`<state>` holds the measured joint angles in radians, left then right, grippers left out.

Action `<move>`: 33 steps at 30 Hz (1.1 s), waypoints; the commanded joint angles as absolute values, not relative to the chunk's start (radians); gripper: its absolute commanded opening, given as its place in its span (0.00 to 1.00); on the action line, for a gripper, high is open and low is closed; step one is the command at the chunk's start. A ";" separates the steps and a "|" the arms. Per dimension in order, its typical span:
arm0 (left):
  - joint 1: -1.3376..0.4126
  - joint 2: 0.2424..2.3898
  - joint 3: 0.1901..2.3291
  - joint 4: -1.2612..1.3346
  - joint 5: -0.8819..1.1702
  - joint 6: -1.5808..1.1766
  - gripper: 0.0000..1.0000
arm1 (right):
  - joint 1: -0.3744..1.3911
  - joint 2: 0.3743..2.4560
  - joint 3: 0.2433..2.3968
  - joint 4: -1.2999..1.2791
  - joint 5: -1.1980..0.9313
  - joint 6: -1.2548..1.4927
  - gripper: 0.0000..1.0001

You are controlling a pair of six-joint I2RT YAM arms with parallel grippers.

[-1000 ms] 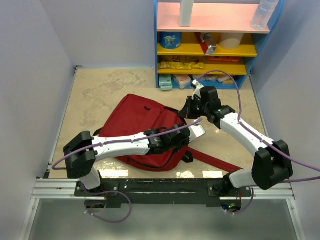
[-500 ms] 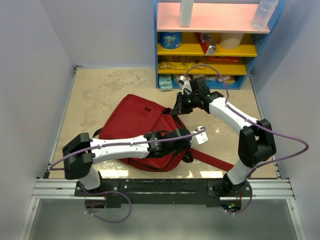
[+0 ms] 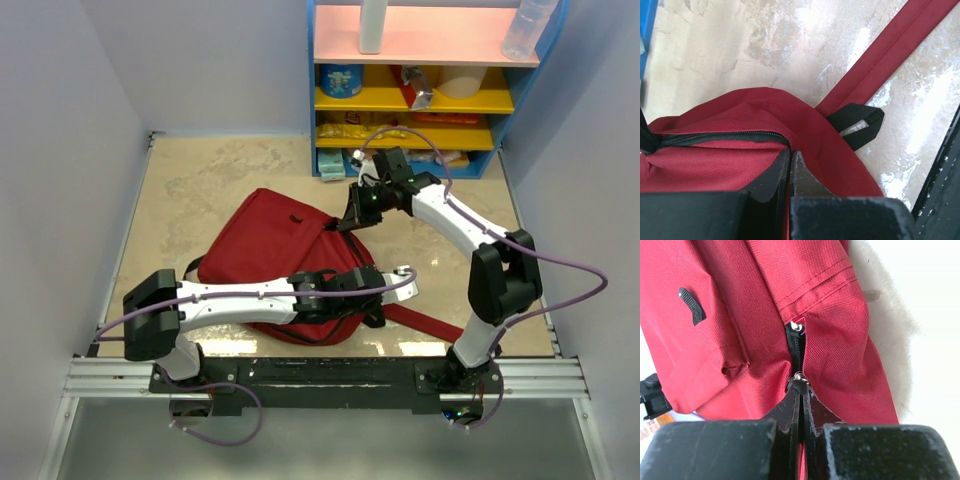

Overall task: Pack the student bag
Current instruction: Zip the student bag at the center of the board.

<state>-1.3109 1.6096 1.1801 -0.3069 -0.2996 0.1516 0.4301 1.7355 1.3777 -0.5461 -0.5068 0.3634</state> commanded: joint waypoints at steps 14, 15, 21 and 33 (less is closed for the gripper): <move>-1.439 1.543 1.178 -0.281 -0.055 0.181 0.00 | 0.417 1.666 1.459 -0.371 -0.228 0.324 0.00; -1.437 1.540 1.178 -0.278 -0.086 0.178 0.00 | 0.417 1.646 1.436 -0.351 -0.239 0.327 0.00; -1.431 1.543 1.212 -0.196 -0.352 0.152 0.00 | 0.419 1.574 1.307 -0.301 -0.330 0.359 0.00; -1.410 1.565 1.216 -0.195 -0.143 0.163 0.00 | 0.419 1.675 1.426 -0.298 -0.394 0.362 0.00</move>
<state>-1.3800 1.5822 1.1812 -0.2680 -0.3481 0.1936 0.4301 1.6154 1.2888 -0.4774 -0.3973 0.3588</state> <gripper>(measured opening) 0.018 0.013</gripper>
